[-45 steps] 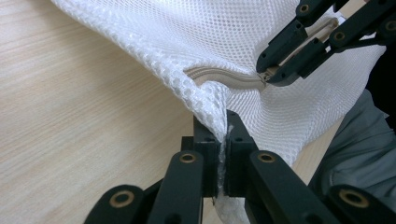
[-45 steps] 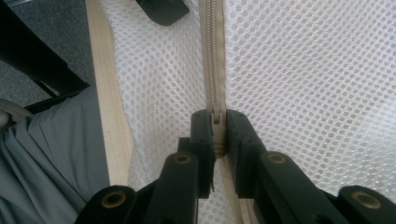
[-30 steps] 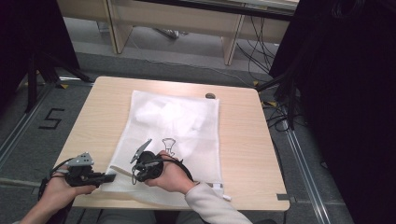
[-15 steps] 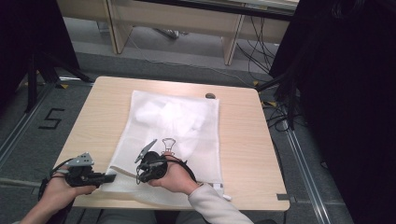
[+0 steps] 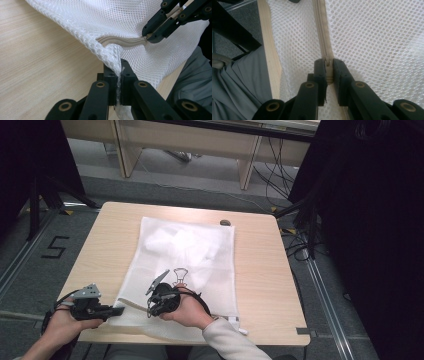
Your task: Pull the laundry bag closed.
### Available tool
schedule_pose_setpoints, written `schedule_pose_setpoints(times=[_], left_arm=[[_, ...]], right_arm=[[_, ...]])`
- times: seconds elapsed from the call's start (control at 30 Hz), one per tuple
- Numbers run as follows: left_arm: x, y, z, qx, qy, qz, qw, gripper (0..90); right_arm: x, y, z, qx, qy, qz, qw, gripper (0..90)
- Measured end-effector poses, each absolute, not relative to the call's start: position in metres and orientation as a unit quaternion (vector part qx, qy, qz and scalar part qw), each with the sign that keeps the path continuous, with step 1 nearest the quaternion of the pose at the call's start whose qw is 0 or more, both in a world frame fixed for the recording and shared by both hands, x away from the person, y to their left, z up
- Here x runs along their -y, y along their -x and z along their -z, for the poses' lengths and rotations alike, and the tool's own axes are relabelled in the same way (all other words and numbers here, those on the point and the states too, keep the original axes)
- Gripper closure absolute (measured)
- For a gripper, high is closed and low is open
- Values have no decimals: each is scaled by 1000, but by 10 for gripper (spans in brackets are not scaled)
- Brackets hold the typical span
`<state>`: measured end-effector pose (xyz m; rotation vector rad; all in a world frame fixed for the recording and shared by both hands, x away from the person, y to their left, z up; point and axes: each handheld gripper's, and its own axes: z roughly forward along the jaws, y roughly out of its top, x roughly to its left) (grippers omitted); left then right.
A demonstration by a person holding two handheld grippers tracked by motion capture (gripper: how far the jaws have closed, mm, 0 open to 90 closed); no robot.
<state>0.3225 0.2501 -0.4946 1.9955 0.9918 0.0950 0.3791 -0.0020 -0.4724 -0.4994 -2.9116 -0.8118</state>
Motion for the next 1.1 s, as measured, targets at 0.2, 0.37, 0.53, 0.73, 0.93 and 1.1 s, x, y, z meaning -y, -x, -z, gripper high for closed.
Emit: schedule_pose_setpoints(times=[0.2, 0.37, 0.53, 0.73, 0.93, 1.1], left_arm=[[-250, -323, 495, -397, -803, -34, 444, 858], [-250, -323, 495, -398, -803, -38, 443, 858], [-250, -323, 494, -399, -803, -38, 441, 858], [-250, -323, 495, -399, -802, -37, 444, 858], [-250, -324, 495, -398, -801, -36, 445, 858], [-251, -323, 494, -399, -802, -36, 443, 858]], right_arm=[[4, -380, 470, 950, 161, 266, 34, 823], [7, -380, 469, 952, 163, 258, 29, 824], [9, -380, 469, 951, 167, 260, 30, 824], [10, -380, 469, 950, 169, 261, 33, 823], [11, -381, 469, 950, 171, 261, 32, 823], [14, -380, 468, 950, 172, 260, 34, 823]])
